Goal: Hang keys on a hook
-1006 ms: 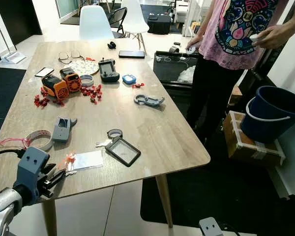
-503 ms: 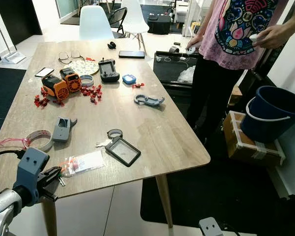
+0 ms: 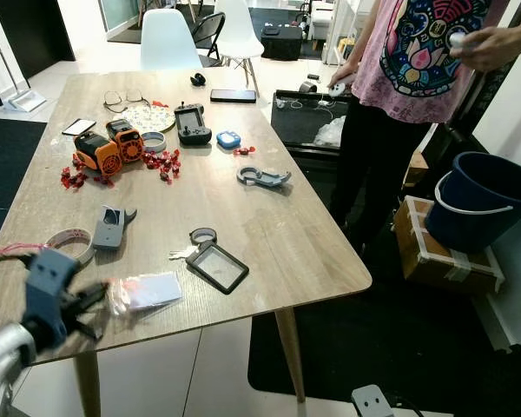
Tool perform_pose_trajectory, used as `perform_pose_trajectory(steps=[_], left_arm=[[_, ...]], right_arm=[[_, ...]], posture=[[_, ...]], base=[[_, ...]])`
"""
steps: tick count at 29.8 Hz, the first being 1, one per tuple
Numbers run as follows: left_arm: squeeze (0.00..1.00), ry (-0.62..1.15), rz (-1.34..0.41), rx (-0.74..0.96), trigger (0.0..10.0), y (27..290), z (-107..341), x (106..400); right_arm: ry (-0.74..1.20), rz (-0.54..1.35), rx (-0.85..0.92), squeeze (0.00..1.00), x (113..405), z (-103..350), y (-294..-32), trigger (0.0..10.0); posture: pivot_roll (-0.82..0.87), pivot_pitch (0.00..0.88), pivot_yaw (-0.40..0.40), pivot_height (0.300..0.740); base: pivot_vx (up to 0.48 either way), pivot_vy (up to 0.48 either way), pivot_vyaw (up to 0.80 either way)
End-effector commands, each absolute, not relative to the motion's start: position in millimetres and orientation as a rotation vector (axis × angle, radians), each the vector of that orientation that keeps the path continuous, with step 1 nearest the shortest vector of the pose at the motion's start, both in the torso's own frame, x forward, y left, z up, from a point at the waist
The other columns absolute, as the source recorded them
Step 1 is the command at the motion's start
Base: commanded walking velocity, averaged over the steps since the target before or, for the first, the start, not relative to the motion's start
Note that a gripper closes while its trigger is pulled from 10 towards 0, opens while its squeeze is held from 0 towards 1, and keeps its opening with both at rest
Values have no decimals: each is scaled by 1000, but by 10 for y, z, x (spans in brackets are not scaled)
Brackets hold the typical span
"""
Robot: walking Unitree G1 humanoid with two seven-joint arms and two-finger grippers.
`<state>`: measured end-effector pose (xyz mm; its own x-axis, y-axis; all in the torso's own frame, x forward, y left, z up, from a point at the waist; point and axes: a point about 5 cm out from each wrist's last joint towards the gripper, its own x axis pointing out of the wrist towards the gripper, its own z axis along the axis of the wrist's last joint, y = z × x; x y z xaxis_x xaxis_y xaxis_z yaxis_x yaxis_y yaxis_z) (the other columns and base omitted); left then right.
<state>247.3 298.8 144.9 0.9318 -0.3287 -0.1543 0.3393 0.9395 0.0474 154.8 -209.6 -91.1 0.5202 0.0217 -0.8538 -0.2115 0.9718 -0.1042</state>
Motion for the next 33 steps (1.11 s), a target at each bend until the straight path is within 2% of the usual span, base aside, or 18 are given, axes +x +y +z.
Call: perform_pose_trajectory(steps=[1, 2, 6, 12, 16, 18, 22, 27, 28, 31, 33], left_arm=[[0, 93, -419, -24, 0, 2940, 1571, 2449], [0, 93, -419, -24, 0, 2940, 1571, 2449], [0, -21, -637, -228, 0, 2755, 1829, 2366], [0, -33, -684, -275, 0, 2711, 1877, 2349], [0, 89, -802, -303, 0, 2671, 1818, 2204], [0, 221, -862, -261, 0, 2667, 1698, 2083], [0, 342, -909, -221, 0, 2712, 1582, 1943], [0, 519, -908, -67, 0, 2903, 1431, 1772], [0, 618, -893, -16, 0, 2996, 1346, 1695], [0, 711, -876, 22, 0, 3062, 1264, 1630], [0, 711, -876, 22, 0, 3062, 1264, 1630]], right_arm=[[1032, 140, -205, 0, 1505, -929, -2099, 10000], [1032, 140, -205, 0, 1505, -929, -2099, 10000], [1030, 139, -202, 0, 1511, -929, -2090, 10000], [1031, 140, -200, 0, 1507, -932, -2082, 10000], [1030, 138, -199, 0, 1512, -931, -2080, 10000], [1030, 139, -199, 0, 1511, -931, -2078, 10000], [1030, 141, -199, 0, 1511, -931, -2076, 10000], [1031, 140, -200, 0, 1510, -931, -2079, 10000], [1031, 139, -200, 0, 1509, -932, -2079, 10000], [1032, 139, -199, 0, 1509, -932, -2080, 10000], [1032, 139, -199, 0, 1509, -932, -2080, 10000]], posture=[[57, 68, -33, 740], [57, 68, -33, 740], [57, 69, -31, 740], [58, 68, -30, 740], [60, 67, -30, 740], [61, 66, -31, 740], [59, 68, -32, 740], [63, 69, -33, 740], [62, 70, -32, 740], [64, 69, -32, 740], [64, 69, -32, 740]], base=[[0, 0, 0], [0, 0, 0], [0, 0, 0], [0, 0, 0], [0, 0, 0], [0, 0, 0], [0, 0, 0], [0, 0, 0], [0, 0, 0], [0, 0, 0], [0, 0, 0]])
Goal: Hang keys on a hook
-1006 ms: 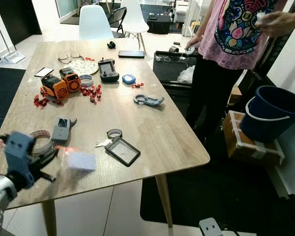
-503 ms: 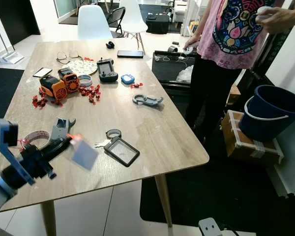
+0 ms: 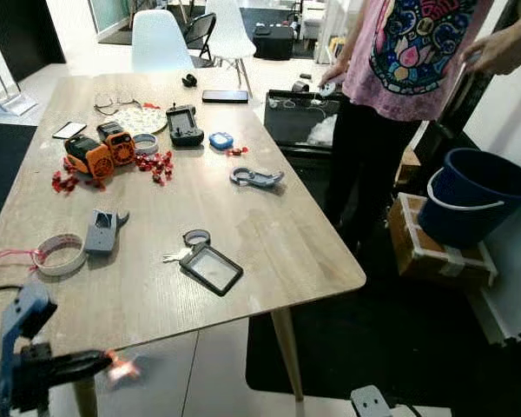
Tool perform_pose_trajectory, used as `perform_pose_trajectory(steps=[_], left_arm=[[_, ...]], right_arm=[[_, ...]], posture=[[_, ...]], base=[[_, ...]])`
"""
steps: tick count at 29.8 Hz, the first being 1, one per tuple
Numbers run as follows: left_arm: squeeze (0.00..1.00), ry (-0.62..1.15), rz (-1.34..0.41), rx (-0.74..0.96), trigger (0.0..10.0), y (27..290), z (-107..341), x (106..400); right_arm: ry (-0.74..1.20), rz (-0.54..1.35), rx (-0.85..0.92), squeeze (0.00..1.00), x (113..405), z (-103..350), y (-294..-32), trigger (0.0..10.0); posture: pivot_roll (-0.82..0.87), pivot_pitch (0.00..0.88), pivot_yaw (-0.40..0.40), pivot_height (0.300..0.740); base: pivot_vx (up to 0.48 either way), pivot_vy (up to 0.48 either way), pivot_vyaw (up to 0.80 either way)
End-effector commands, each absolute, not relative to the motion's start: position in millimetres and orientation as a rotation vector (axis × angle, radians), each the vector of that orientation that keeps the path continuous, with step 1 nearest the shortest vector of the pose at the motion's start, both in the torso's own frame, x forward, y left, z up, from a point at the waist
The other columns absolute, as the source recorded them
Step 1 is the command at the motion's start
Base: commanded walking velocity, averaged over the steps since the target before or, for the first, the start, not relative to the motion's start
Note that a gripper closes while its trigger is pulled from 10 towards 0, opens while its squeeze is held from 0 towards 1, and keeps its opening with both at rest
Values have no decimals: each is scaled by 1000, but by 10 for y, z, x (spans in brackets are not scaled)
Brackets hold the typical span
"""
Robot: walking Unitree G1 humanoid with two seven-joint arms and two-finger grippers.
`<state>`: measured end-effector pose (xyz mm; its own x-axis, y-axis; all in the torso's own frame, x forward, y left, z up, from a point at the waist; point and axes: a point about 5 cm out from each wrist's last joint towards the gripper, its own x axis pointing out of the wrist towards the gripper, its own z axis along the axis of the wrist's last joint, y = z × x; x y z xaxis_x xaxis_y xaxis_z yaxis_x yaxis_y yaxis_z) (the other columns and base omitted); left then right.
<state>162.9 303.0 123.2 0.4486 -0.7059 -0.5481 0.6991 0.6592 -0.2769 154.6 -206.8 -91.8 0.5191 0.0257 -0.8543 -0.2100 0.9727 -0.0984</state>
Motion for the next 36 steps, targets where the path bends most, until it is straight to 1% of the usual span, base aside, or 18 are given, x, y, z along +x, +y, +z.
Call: perform_pose_trajectory(steps=[1, 3, 4, 8, 13, 15, 16, 19, 23, 26, 27, 29, 31, 32, 33, 34, 35, 36], left_arm=[[0, 809, -864, 78, 0, 3124, 1144, 1555], [0, 948, -834, 127, 0, 3223, 867, 1382], [0, 973, -826, 124, 0, 3239, 782, 1324], [0, 994, -805, 104, 0, 3257, 627, 1200], [0, 989, -714, 30, 0, 3269, 272, 914], [0, 991, -702, 36, 0, 3265, 208, 870], [0, 1014, -670, 48, 0, 3242, 51, 749], [0, 1025, -626, 60, 0, 3220, -62, 681], [0, 1011, -545, 63, 0, 3191, -175, 674], [0, 942, -313, 43, 0, 3068, -397, 778], [0, 911, -219, 9, 0, 3021, -452, 838], [0, 911, -219, 9, 0, 3021, -452, 838], [0, 851, -37, -73, 0, 2927, -549, 961], [0, 828, 37, -108, 1098, 2865, -607, 1017], [0, 817, 76, -126, 1098, 2825, -641, 1048], [0, 808, 87, -142, 2941, 2770, -668, 1079], [0, 803, 87, -149, 2941, 2736, -681, 1097], [0, 792, 77, -137, 4824, 2694, -690, 1123]], right_arm=[[1032, 139, -198, 0, 1508, -933, -2075, 10000], [1031, 139, -194, 0, 1507, -937, -2058, 10000], [1031, 139, -192, 0, 1506, -938, -2053, 10000], [1030, 135, -189, 0, 1504, -938, -2053, 10000], [1033, 128, -190, 0, 1490, -940, -2076, 10000], [1033, 128, -191, 0, 1490, -939, -2079, 10000], [1034, 127, -192, 0, 1492, -938, -2082, 10000], [1033, 128, -192, 0, 1495, -937, -2084, 10000], [1032, 127, -193, 0, 1502, -935, -2083, 10000], [1029, 125, -193, 0, 1517, -932, -2067, 10000], [1028, 125, -192, 0, 1523, -932, -2059, 10000], [1028, 125, -192, 0, 1523, -932, -2059, 10000], [1021, 120, -188, 0, 1540, -928, -2042, 10000], [1015, 108, -179, 0, 1553, -924, -2035, 10000], [1012, 100, -172, 0, 1561, -922, -2031, 10000], [1009, 90, -161, 0, 1570, -920, -2025, 10000], [1008, 85, -154, 0, 1574, -919, -2022, 10000], [1000, 78, -132, 0, 1587, -915, -2009, 10000]], posture=[[64, 67, -31, 740], [59, 66, -27, 740], [57, 65, -26, 740], [53, 64, -24, 740], [50, 61, -28, 740], [51, 60, -30, 740], [50, 57, -32, 740], [53, 56, -35, 740], [56, 53, -39, 740], [61, 48, -43, 740], [63, 46, -44, 740], [63, 46, -44, 740], [64, 40, -48, 740], [60, 36, -48, 740], [59, 35, -48, 740], [54, 36, -44, 740], [54, 36, -44, 740], [54, 36, -45, 740]], base=[[0, 0, 0], [0, 0, 0], [0, 0, 0], [0, 0, 0], [0, 0, 0], [0, 0, 0], [0, 0, 0], [0, 0, 0], [0, 0, 0], [0, 0, 0], [0, 0, 0], [0, 0, 0], [0, 0, 0], [0, 0, 0], [0, 0, 0], [0, 0, 0], [0, 0, 0], [0, 0, 0]])
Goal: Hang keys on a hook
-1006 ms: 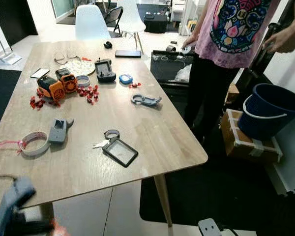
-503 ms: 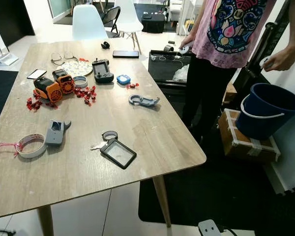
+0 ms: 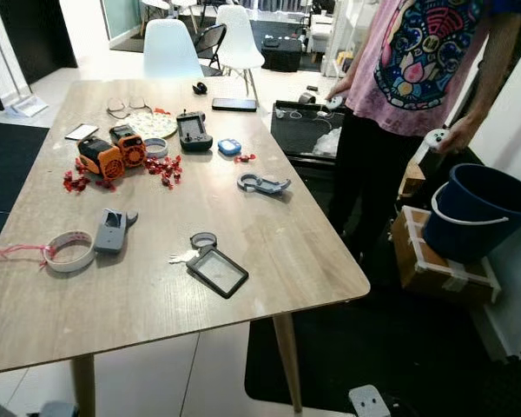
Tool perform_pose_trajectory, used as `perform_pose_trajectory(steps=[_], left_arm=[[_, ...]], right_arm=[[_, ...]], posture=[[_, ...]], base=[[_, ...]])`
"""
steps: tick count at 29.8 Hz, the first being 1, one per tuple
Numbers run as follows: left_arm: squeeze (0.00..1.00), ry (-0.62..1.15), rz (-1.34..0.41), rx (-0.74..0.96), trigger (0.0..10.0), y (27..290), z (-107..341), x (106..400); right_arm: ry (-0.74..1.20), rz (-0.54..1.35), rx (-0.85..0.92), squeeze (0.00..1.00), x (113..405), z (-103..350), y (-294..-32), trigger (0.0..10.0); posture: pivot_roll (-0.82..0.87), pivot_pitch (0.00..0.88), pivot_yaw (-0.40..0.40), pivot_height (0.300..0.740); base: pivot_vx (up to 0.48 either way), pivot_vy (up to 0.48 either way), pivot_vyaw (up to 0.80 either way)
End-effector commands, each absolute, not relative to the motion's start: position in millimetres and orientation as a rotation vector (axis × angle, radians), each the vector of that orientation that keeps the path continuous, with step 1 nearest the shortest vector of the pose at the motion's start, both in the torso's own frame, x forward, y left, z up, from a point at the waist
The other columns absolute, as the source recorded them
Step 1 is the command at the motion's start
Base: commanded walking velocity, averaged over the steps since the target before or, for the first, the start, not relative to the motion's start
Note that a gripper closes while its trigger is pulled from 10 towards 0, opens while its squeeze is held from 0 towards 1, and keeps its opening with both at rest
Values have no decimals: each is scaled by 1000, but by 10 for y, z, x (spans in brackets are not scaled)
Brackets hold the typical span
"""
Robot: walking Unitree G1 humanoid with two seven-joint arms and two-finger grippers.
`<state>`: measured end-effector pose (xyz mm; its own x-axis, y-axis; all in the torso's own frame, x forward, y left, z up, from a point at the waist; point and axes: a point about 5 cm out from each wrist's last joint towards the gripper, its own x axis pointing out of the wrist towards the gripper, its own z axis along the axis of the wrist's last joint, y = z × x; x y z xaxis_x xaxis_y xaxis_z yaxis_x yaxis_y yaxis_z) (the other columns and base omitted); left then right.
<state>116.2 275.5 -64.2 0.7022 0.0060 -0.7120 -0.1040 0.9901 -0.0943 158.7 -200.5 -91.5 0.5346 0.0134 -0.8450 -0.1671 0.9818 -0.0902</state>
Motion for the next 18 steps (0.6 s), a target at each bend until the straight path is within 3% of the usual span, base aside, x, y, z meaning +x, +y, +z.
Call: perform_pose_trajectory(steps=[1, 2, 3, 4, 11, 18], left_arm=[[0, 792, 77, -137, 4824, 2694, -690, 1123], [0, 782, 71, -131, 6275, 2627, -708, 1161], [0, 775, 76, -122, 6275, 2580, -726, 1190], [0, 772, 79, -125, 10000, 2526, -745, 1224], [0, 716, 17, -118, 10000, 2262, -740, 1497], [0, 756, 6, -104, 10000, 2212, -792, 1502]], right_arm=[[1000, 78, -132, 0, 1587, -915, -2009, 10000], [996, 72, -104, 0, 1592, -915, -1992, 10000], [994, 70, -87, 0, 1594, -915, -1980, 10000], [992, 53, -49, 0, 1586, -920, -1968, 10000], [1006, -43, 60, 0, 1519, -956, -1940, 10000], [999, -69, 100, 0, 1511, -961, -1920, 10000]], posture=[[54, 36, -45, 740], [51, 34, -43, 740], [51, 34, -43, 740], [43, 27, -33, 740], [30, 0, -11, 740], [27, 0, 0, 740]], base=[[0, 0, 0], [0, 0, 0], [0, 0, 0], [0, 0, 0], [0, 0, 0], [0, 0, 0]])
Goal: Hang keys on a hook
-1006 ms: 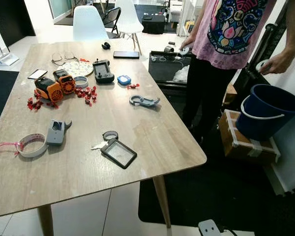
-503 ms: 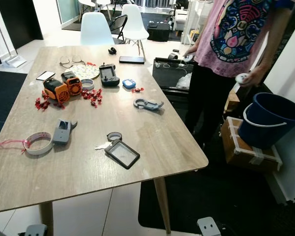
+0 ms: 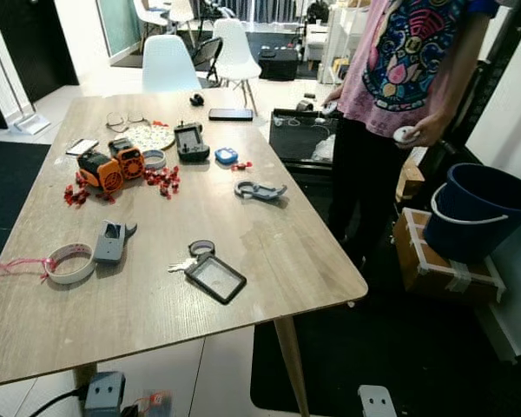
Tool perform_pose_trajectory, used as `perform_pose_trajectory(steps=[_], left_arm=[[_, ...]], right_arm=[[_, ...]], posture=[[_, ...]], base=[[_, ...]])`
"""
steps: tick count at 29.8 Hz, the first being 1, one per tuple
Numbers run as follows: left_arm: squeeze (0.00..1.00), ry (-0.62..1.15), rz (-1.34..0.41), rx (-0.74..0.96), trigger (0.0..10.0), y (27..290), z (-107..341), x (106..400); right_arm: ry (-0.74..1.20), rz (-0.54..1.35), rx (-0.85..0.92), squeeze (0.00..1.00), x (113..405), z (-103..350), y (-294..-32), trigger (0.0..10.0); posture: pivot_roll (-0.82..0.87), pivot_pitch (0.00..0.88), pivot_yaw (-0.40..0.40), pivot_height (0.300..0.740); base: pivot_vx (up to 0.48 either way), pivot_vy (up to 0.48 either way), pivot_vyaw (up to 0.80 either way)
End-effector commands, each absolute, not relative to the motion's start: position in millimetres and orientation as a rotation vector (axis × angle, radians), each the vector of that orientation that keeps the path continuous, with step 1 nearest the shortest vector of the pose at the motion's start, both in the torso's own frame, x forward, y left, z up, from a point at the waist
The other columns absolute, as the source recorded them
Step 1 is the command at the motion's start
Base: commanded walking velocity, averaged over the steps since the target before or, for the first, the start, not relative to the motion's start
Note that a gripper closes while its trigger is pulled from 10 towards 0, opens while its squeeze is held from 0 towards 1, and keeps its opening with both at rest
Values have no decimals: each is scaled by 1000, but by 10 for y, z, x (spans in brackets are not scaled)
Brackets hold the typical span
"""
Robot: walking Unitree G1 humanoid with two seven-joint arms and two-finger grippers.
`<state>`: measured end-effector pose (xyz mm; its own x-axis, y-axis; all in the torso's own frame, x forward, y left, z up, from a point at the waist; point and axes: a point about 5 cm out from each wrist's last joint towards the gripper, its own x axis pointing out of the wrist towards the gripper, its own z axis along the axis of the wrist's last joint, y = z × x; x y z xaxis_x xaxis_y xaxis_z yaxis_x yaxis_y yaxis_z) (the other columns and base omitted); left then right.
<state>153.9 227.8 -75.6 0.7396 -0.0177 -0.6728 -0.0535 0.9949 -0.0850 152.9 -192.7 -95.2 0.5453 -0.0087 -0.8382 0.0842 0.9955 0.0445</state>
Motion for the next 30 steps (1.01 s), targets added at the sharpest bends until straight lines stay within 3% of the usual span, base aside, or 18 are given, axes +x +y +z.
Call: perform_pose_trajectory(steps=[1, 17, 30], left_arm=[[0, 769, 4, -107, 10000, 2204, -810, 1482], [0, 888, 116, -119, 10000, 2309, -911, 1297], [0, 877, 96, -117, 10000, 2242, -906, 1361]], right_arm=[[995, -68, 101, 0, 1518, -958, -1918, 10000], [1027, -7, 79, 0, 1515, -967, -1886, 10000], [1001, 43, 61, 0, 1604, -938, -1801, 10000]], posture=[[27, 0, 0, 740], [65, 0, -16, 740], [75, 0, -20, 740]], base=[[0, 0, 0], [0, 0, 0], [-374, 0, 0]])
